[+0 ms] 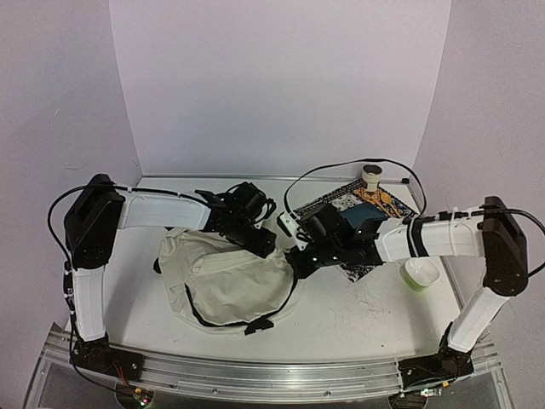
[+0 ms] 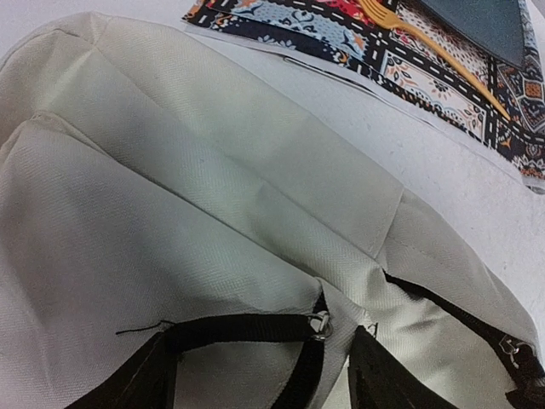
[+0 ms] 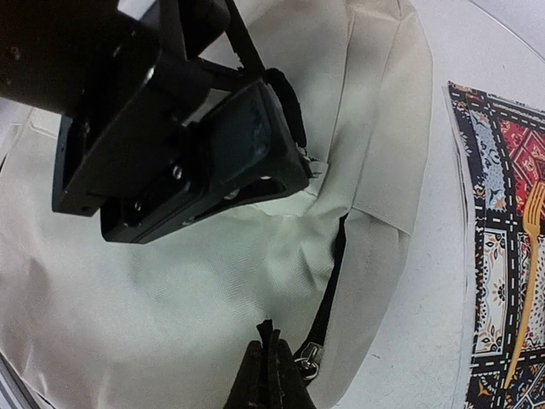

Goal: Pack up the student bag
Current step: Hold the student bag at the center of the board, then zip the student bag into the largest pocket of the bag.

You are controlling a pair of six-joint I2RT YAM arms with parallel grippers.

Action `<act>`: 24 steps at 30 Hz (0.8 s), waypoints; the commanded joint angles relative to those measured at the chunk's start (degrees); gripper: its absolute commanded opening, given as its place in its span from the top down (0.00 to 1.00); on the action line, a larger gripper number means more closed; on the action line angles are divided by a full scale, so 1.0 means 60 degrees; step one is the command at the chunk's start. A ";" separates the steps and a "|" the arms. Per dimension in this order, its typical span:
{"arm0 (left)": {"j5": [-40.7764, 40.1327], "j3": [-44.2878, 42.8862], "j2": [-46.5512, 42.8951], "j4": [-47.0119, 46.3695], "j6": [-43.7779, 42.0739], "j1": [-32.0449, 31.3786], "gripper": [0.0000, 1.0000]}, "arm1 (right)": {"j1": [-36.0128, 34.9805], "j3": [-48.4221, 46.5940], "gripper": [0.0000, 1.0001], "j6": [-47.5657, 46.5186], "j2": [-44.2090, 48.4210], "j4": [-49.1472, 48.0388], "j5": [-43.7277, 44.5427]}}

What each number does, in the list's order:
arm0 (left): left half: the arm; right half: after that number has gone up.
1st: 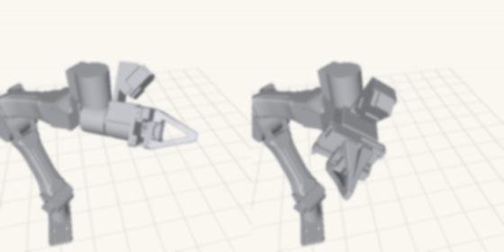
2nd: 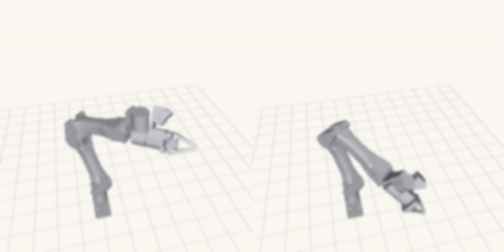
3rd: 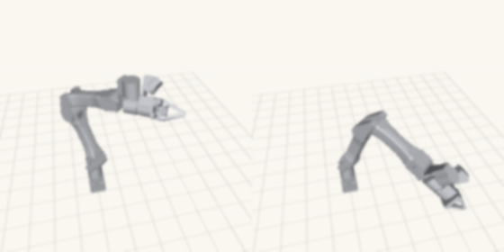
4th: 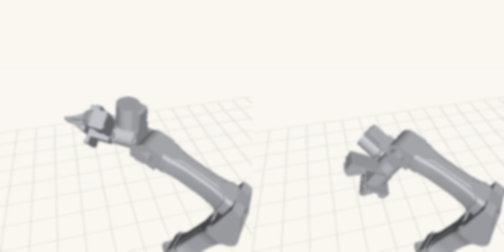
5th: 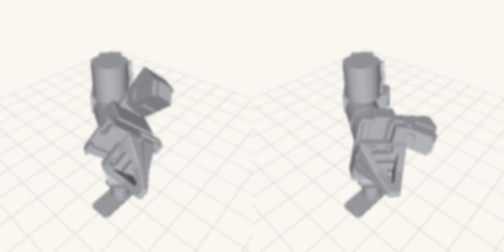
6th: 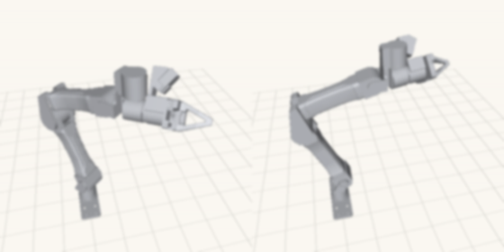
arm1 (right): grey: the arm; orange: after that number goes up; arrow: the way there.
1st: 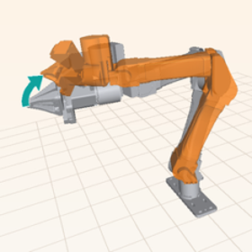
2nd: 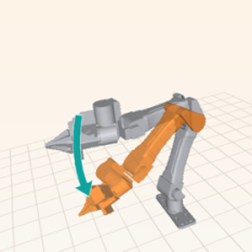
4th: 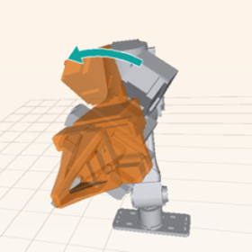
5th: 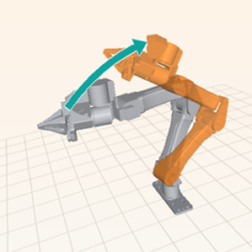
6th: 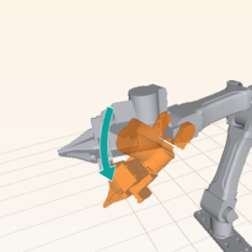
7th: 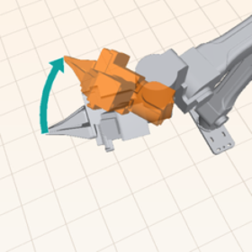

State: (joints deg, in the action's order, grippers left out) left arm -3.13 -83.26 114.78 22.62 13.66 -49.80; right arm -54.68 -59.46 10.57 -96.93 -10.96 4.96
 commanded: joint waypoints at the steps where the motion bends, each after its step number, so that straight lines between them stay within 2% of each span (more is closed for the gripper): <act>1: 0.0393 -0.0490 0.0222 0.0313 -0.0368 0.0041 0.41 | -0.0061 0.0134 1.00 0.0093 0.0565 -0.0172 -0.0072; 5: 0.0230 -0.0764 0.0399 0.0397 -0.0266 0.0205 0.81 | -0.0057 0.0306 1.00 0.0109 0.0837 -0.0195 -0.0474; 7: 0.0237 -0.0930 0.0470 0.0412 -0.0163 0.0432 0.96 | -0.0072 0.0521 1.00 0.0200 0.1049 -0.0251 -0.0722; 8: 0.0195 -0.1002 0.0515 0.0418 -0.0131 0.0535 0.99 | -0.0072 0.0621 1.00 0.0259 0.1160 -0.0279 -0.0746; 18: -0.0175 -0.1986 0.1021 0.0493 0.0443 0.1640 1.00 | -0.0632 0.1663 1.00 0.0792 0.2171 -0.0435 -0.1757; 24: -0.0131 -0.2407 0.1269 0.0500 0.0943 0.2342 1.00 | -0.1226 0.2340 1.00 0.1418 0.2299 -0.1145 -0.2012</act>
State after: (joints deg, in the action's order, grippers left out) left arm 1.91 -93.08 121.08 27.92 16.35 -41.70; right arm -58.31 -48.79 15.12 -85.98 -16.00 -1.96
